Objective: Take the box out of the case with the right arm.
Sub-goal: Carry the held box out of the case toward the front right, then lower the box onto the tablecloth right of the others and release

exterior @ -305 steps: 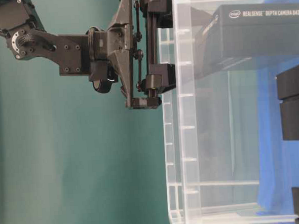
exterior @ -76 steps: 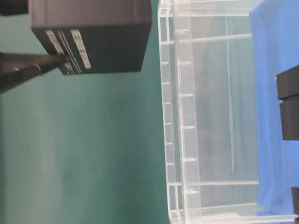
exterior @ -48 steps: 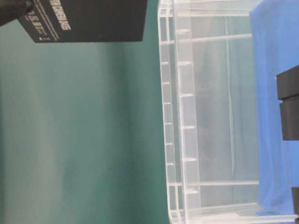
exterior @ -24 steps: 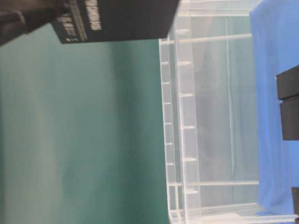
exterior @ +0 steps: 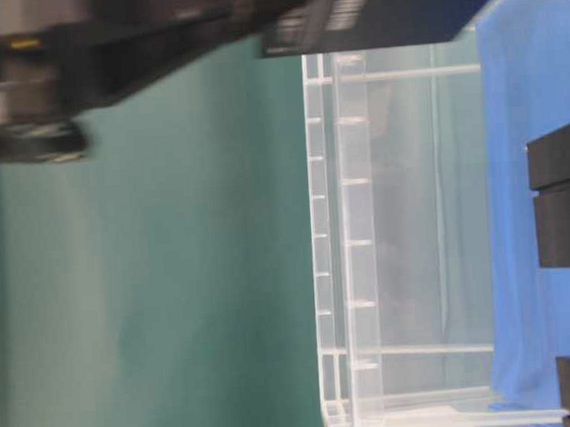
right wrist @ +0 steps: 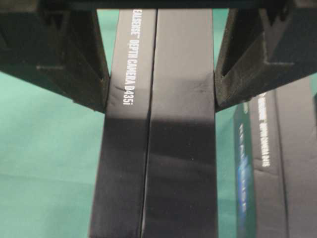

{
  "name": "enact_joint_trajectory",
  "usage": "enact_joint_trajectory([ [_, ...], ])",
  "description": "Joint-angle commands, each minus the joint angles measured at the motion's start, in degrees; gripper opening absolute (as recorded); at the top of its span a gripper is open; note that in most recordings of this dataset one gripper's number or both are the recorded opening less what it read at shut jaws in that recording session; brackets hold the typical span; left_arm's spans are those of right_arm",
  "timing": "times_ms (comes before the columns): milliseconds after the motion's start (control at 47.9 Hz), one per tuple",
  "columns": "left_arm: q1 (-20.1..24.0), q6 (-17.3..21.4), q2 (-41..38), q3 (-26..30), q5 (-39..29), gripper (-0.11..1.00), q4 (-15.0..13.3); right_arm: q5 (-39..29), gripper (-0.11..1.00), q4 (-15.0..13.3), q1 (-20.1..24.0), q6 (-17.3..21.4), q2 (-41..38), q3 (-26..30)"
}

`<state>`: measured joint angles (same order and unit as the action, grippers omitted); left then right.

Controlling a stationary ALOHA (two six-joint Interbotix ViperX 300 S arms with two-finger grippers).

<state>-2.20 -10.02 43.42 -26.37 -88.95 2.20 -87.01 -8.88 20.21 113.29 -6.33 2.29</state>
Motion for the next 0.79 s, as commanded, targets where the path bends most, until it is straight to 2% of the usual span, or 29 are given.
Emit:
enact_joint_trajectory([
  [0, 0.18, 0.09, -0.26, 0.53, 0.26, 0.0, 0.09, 3.08, 0.65, 0.26, 0.35, 0.79, 1.05, -1.85],
  [251, 0.18, 0.09, -0.26, 0.44, 0.26, 0.0, 0.09, 11.51, 0.65, 0.35, 0.35, 3.78, 1.05, -9.05],
  [418, 0.18, 0.09, -0.26, 0.44, 0.26, 0.0, 0.18, 17.58, 0.65, 0.88, 0.35, 4.22, 0.97, -12.66],
  [564, 0.18, 0.26, -0.26, 0.44, 0.26, 0.0, 0.18, 20.83, 0.65, 2.29, 0.35, 4.22, 0.0, -13.8],
  [773, 0.18, 0.26, -0.26, 0.44, 0.26, 0.0, 0.18, 21.18, 0.65, 2.9, 0.35, 4.22, 0.0, -13.8],
])
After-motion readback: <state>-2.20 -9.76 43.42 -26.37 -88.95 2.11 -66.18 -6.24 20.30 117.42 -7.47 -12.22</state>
